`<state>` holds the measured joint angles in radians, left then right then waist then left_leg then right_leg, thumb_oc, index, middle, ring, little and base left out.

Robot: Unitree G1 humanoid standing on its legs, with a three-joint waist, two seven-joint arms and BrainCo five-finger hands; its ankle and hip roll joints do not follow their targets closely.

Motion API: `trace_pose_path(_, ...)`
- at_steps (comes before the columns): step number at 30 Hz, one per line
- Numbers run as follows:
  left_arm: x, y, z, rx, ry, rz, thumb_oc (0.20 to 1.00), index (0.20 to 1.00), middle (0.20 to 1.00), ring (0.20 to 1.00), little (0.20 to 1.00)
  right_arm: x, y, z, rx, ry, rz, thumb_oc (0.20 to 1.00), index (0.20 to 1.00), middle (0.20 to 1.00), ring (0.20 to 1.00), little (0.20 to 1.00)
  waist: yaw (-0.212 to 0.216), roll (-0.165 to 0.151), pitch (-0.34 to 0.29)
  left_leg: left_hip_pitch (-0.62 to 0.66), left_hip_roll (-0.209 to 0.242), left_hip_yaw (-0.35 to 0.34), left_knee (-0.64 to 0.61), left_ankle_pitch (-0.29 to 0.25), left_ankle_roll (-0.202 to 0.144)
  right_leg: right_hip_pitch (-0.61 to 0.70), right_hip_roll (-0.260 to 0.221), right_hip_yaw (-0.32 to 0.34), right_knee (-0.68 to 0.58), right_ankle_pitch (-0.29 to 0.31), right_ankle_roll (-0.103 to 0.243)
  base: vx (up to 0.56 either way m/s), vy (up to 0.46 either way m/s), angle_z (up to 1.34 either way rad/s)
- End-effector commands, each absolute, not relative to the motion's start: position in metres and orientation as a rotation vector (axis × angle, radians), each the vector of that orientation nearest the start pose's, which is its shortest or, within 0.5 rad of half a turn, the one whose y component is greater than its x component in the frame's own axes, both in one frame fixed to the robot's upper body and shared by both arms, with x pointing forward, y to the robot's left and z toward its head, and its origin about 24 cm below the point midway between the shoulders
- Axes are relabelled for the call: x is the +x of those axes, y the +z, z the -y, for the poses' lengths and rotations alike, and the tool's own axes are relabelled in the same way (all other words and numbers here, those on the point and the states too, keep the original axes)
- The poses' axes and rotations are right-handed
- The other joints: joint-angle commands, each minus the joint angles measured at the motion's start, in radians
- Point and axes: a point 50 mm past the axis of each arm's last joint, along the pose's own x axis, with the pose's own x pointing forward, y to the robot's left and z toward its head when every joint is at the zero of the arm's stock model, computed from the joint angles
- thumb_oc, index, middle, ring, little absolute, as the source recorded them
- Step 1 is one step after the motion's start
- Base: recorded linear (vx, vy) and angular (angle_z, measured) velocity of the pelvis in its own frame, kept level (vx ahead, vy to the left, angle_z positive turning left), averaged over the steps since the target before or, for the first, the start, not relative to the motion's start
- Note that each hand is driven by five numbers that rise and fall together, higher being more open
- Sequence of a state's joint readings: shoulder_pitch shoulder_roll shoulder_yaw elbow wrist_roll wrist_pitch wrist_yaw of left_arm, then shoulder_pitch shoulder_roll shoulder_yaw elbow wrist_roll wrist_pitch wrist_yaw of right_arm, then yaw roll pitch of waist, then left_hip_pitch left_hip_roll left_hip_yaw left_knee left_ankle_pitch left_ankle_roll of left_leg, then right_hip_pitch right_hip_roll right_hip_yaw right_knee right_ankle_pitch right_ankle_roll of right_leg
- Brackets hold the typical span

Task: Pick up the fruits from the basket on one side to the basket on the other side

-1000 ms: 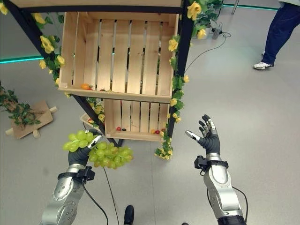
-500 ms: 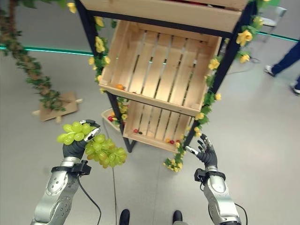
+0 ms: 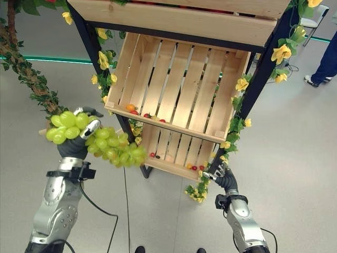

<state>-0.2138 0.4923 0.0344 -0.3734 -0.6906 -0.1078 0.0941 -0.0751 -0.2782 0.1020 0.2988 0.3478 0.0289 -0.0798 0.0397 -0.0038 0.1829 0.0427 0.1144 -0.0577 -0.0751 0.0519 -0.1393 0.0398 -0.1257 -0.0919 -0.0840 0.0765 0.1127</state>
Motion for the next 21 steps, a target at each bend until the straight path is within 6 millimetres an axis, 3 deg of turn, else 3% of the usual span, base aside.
trace_pose_path(1,0.258,0.248,-0.195,-0.237,-0.212,0.812,0.2,0.2,0.2,0.2,0.2,0.272,0.01,0.189,0.046,0.007,-0.198,1.0,1.0,1.0,1.0,1.0,-0.021,0.009,-0.072,-0.043,-0.031,-0.019,0.093,-0.141,0.037,-0.003,-0.084,-0.044,0.169,-0.205,0.057,0.04,-0.01,0.02)
trace_pose_path(3,0.263,0.254,-0.193,-0.223,-0.232,0.813,0.2,0.2,0.2,0.2,0.2,0.273,0.009,0.187,0.038,0.014,-0.206,1.0,1.0,1.0,1.0,1.0,-0.023,0.011,-0.072,-0.042,-0.031,-0.017,0.092,-0.14,0.036,0.0,-0.084,-0.045,0.167,-0.204,0.059,0.04,-0.012,0.01)
trace_pose_path(11,0.3,0.309,-0.179,-0.127,-0.307,0.82,0.2,0.2,0.2,0.2,0.2,0.273,-0.006,0.174,0.016,0.071,-0.288,1.0,1.0,1.0,1.0,1.0,-0.048,0.027,-0.086,-0.034,-0.031,-0.011,0.083,-0.137,0.029,0.008,-0.092,-0.05,0.164,-0.199,0.078,0.03,-0.006,0.0)
trace_pose_path(14,0.319,0.332,-0.182,-0.086,-0.266,0.796,0.2,0.2,0.2,0.2,0.2,0.27,-0.015,0.17,0.007,0.088,-0.328,1.0,1.0,1.0,1.0,1.0,-0.063,0.041,-0.091,-0.031,-0.033,-0.007,0.083,-0.138,0.025,0.013,-0.095,-0.051,0.157,-0.195,0.084,0.01,-0.001,0.01)
trace_pose_path(21,0.347,0.355,-0.198,-0.013,-0.139,0.727,0.2,0.2,0.2,0.2,0.2,0.266,-0.023,0.162,-0.002,0.116,-0.366,1.0,1.0,1.0,1.0,1.0,-0.08,0.057,-0.094,-0.026,-0.03,0.003,0.082,-0.139,0.018,0.019,-0.099,-0.052,0.146,-0.19,0.093,0.03,0.001,-0.02)
